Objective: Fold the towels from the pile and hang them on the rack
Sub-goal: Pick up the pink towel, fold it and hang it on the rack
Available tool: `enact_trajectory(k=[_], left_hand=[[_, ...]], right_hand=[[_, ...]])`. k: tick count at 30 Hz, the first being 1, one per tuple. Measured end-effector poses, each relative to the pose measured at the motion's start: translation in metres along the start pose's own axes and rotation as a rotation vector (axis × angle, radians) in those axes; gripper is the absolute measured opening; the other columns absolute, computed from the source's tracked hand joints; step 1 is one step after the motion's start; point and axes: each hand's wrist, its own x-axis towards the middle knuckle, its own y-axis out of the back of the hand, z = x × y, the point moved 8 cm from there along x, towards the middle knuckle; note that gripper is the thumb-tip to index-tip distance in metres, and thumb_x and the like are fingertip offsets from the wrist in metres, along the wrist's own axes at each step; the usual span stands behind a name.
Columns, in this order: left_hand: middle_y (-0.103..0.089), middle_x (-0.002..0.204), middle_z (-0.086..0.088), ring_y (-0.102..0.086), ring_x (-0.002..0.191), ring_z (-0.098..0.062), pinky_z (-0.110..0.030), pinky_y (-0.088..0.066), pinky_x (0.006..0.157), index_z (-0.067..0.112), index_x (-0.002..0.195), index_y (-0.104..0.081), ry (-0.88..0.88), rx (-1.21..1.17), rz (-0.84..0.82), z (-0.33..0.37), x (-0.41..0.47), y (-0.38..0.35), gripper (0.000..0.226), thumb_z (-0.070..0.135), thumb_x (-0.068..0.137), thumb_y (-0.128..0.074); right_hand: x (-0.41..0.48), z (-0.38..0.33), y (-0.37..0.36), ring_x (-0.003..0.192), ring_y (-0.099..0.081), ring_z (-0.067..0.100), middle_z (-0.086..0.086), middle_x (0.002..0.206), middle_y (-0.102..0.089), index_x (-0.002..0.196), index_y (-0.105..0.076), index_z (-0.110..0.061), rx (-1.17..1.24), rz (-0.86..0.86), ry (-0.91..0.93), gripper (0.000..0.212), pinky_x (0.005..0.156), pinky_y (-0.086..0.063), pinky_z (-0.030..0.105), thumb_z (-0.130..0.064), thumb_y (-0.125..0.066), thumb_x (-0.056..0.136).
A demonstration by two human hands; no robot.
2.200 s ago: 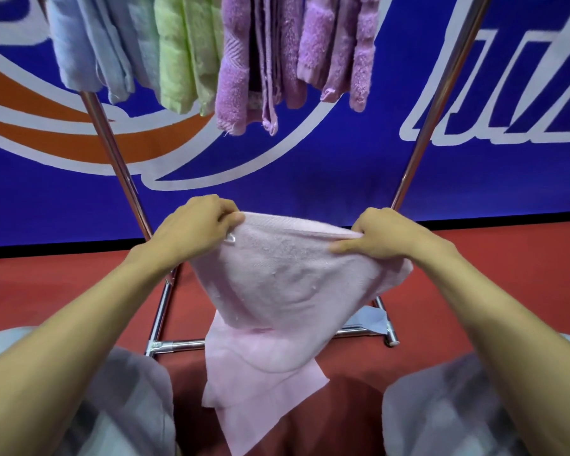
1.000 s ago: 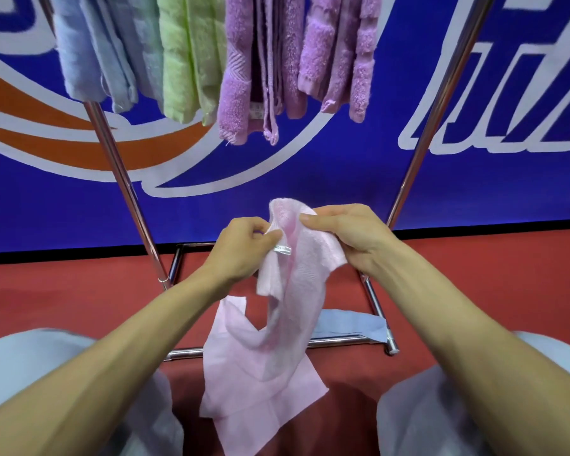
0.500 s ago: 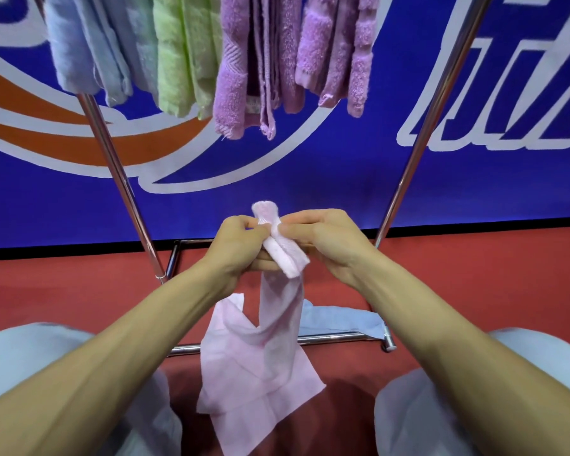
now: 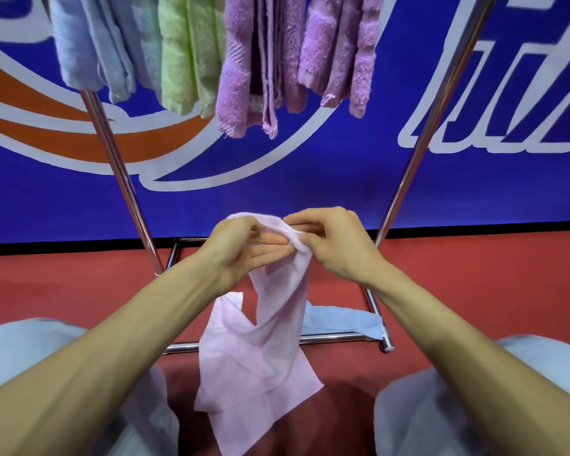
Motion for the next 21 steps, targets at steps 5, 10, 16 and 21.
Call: enact_trajectory(k=[5,10,16,21], left_hand=[[-0.064,0.090,-0.008,-0.059,0.076,-0.017,-0.024,-0.048,0.063,0.008,0.109,-0.052,-0.174,0.615,0.149,0.013,0.003,0.011,0.024,0.003,0.085,-0.050],[-0.044,0.128,0.000,-0.038,0.118,-0.023,-0.040,-0.040,0.097,0.023,0.131,-0.048,-0.511,1.417,-0.019,0.013,0.008,-0.009,0.063,0.029,0.073,-0.075],[-0.064,0.080,0.003,-0.059,0.087,-0.026,-0.035,-0.045,0.066,0.024,0.087,-0.063,-0.560,1.330,0.110,0.022,0.011,-0.002,0.010,0.032,0.090,-0.057],[-0.063,0.082,-0.002,-0.057,0.086,-0.030,-0.039,-0.048,0.069,0.022,0.090,-0.058,-0.626,1.272,0.196,0.029,0.006,-0.002,0.019,0.035,0.096,-0.046]], right_hand=[[0.005,0.007,0.002,0.103,-0.065,0.012,-0.001,0.101,-0.074,0.111,-0.069,-0.016,-0.152,0.013,0.022,0.053,0.091,-0.049,0.025,0.015,-0.043,0.076],[0.003,0.000,0.007,0.088,-0.065,0.002,0.000,0.093,-0.074,0.101,-0.068,-0.015,-0.079,0.004,0.053,0.049,0.075,-0.049,0.011,0.017,-0.042,0.074],[0.004,0.005,0.015,0.080,-0.066,0.012,-0.005,0.080,-0.071,0.089,-0.057,-0.026,-0.041,0.047,0.059,0.043,0.074,-0.052,0.034,0.014,-0.047,0.074],[0.000,0.002,0.006,0.075,-0.051,0.027,0.002,0.086,-0.059,0.095,-0.042,-0.022,-0.185,-0.030,0.134,0.043,0.065,-0.046,0.048,0.014,-0.039,0.072]])
